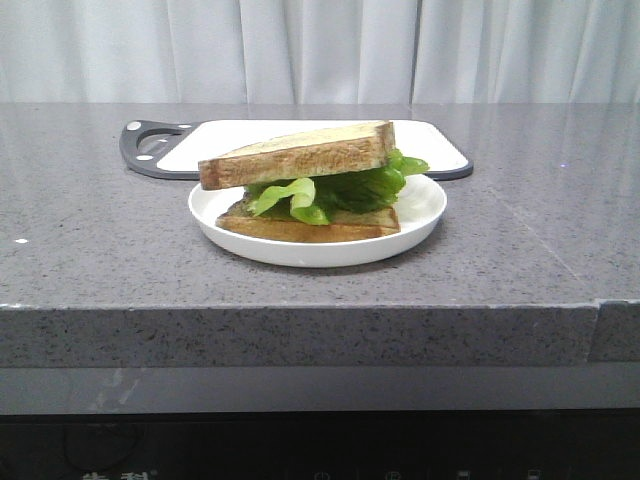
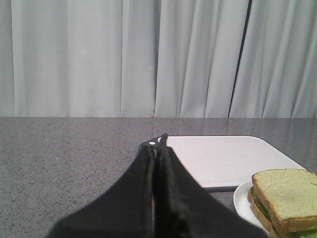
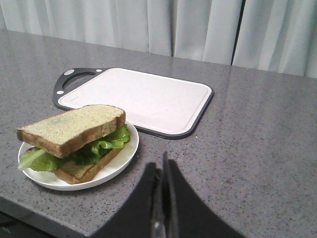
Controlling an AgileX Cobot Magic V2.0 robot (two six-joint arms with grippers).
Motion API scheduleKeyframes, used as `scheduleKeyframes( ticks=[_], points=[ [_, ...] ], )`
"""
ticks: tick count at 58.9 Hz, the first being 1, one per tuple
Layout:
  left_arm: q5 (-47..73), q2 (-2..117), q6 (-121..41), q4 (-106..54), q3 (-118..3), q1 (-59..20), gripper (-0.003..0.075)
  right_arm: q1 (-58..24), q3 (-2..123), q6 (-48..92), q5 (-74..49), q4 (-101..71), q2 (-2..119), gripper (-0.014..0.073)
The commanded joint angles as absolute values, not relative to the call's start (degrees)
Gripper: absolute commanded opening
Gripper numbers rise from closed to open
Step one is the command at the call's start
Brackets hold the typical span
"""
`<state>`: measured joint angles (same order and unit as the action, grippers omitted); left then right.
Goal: Left arm grabs bread, right arm adds lettuce
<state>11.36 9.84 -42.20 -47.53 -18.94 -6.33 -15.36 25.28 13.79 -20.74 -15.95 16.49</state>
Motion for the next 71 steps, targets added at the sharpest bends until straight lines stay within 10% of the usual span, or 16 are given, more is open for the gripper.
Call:
scheduleKeyframes(
  ticks=[1, 21, 40, 71],
  points=[
    [8.4, 10.4, -41.8, -48.5, -20.5, -6.8, -0.0020, -14.9, 26.8, 13.6, -16.4, -16.4, 16.8, -0.0058],
    [8.1, 10.4, -40.6, -45.7, -20.1, -6.8, -0.0020, -14.9, 26.8, 13.6, -16.4, -16.4, 16.8, -0.0058],
    [8.0, 10.4, 8.3, 3.5, -20.1, -6.8, -0.0020, -14.9, 26.8, 13.6, -16.4, -16.4, 16.8, -0.0058],
    [8.3, 0.7, 5.7, 1.0, -11.7, -0.8, -0.0020, -14.9, 26.8, 13.6, -16.4, -16.4, 16.8, -0.0058]
  ],
)
